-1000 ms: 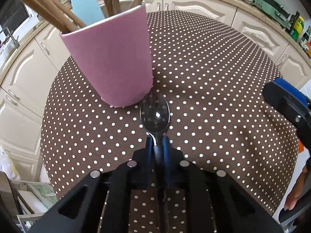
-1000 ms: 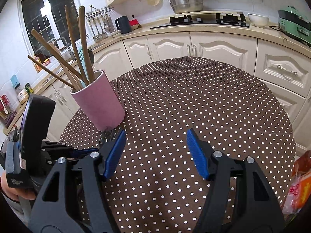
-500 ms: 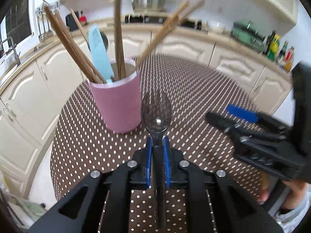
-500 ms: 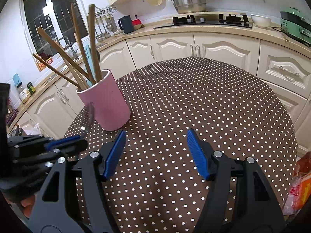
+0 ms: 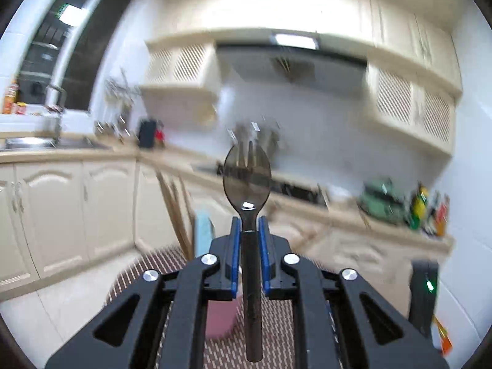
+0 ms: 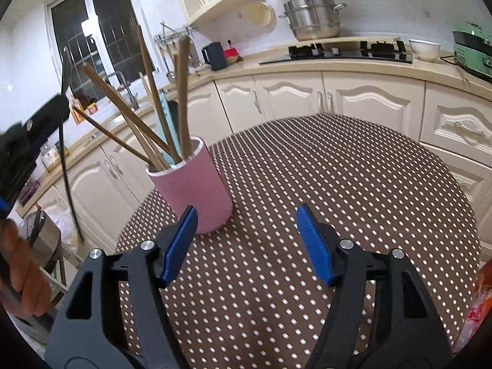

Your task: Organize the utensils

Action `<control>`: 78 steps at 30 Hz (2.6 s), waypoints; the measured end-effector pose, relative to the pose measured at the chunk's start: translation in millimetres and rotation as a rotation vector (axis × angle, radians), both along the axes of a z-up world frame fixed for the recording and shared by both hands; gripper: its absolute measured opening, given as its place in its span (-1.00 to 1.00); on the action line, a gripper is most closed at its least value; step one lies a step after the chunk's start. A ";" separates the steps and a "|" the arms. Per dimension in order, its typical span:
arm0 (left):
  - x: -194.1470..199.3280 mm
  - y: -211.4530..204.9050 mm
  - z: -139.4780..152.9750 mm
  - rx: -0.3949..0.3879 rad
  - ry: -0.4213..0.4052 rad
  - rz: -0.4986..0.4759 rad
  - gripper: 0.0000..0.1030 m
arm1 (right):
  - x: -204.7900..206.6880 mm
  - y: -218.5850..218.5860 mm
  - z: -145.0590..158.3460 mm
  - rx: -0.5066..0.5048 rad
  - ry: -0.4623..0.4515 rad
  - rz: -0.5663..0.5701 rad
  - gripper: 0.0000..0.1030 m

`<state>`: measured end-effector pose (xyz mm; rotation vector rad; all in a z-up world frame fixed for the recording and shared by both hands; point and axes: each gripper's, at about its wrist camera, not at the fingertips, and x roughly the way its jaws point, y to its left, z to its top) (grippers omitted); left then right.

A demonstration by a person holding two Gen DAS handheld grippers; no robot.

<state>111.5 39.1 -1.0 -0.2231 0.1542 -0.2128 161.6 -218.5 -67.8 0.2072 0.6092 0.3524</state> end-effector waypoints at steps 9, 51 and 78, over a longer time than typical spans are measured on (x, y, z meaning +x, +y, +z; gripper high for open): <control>31.8 -13.7 3.3 -0.034 -0.155 0.134 -0.78 | 32.3 15.3 5.3 0.037 -0.014 0.055 0.29; 75.3 -29.4 -57.5 -0.021 -0.157 0.218 -0.77 | 79.4 20.0 0.0 0.051 -0.080 0.180 0.31; 0.7 -15.3 -9.5 0.065 0.056 0.191 0.33 | -1.8 18.5 53.1 0.014 -0.172 0.073 0.32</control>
